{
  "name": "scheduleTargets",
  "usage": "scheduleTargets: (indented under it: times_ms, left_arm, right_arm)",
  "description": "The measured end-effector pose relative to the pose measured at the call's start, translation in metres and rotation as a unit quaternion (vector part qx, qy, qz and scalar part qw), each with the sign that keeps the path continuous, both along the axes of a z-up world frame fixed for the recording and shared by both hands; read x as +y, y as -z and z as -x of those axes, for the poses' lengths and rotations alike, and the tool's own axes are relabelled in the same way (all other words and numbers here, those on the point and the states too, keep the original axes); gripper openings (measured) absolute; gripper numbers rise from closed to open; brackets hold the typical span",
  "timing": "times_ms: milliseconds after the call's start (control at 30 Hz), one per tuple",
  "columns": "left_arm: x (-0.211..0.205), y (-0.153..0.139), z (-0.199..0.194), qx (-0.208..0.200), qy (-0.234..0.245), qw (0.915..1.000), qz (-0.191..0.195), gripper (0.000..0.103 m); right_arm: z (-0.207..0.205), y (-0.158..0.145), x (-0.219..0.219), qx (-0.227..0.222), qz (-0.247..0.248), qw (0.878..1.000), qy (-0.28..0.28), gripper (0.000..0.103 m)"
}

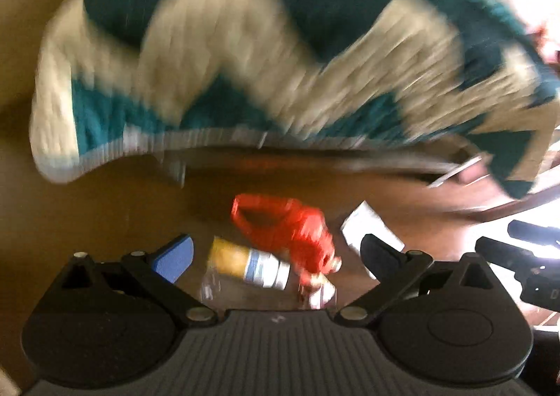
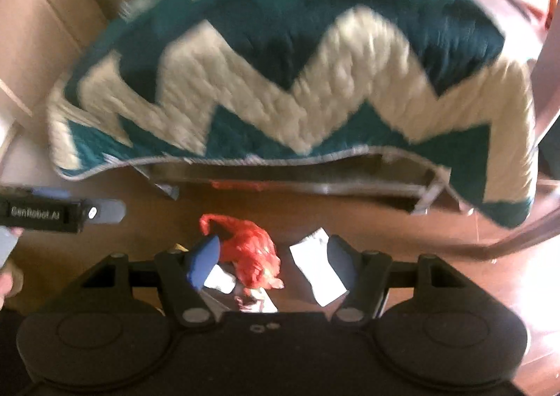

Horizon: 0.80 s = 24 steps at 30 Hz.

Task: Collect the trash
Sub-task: 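Close left tool on the clear ribbed plastic tray while right tool grasps white tissue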

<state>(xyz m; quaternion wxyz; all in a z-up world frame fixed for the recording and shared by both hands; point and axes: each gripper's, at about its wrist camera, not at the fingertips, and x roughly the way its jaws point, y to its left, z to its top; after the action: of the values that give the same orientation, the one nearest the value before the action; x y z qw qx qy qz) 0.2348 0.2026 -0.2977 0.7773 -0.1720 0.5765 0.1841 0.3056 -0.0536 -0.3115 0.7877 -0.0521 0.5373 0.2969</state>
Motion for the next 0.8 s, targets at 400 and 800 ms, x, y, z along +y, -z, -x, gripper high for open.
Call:
scheduleTargets:
  times_ms: [400,800]
  left_arm:
    - [0.026,0.176,0.023,0.180,-0.190,0.9588,0.110,0.102]
    - [0.027,0.274,0.028,0.233,-0.262,0.9207,0.172,0.102]
  right_arm:
    - [-0.024,0.133,0.031,0.066,0.095,0.990,-0.075,0.068]
    - [-0.045,0.229,0.042,0.114,0.146,0.977,-0.103,0.068]
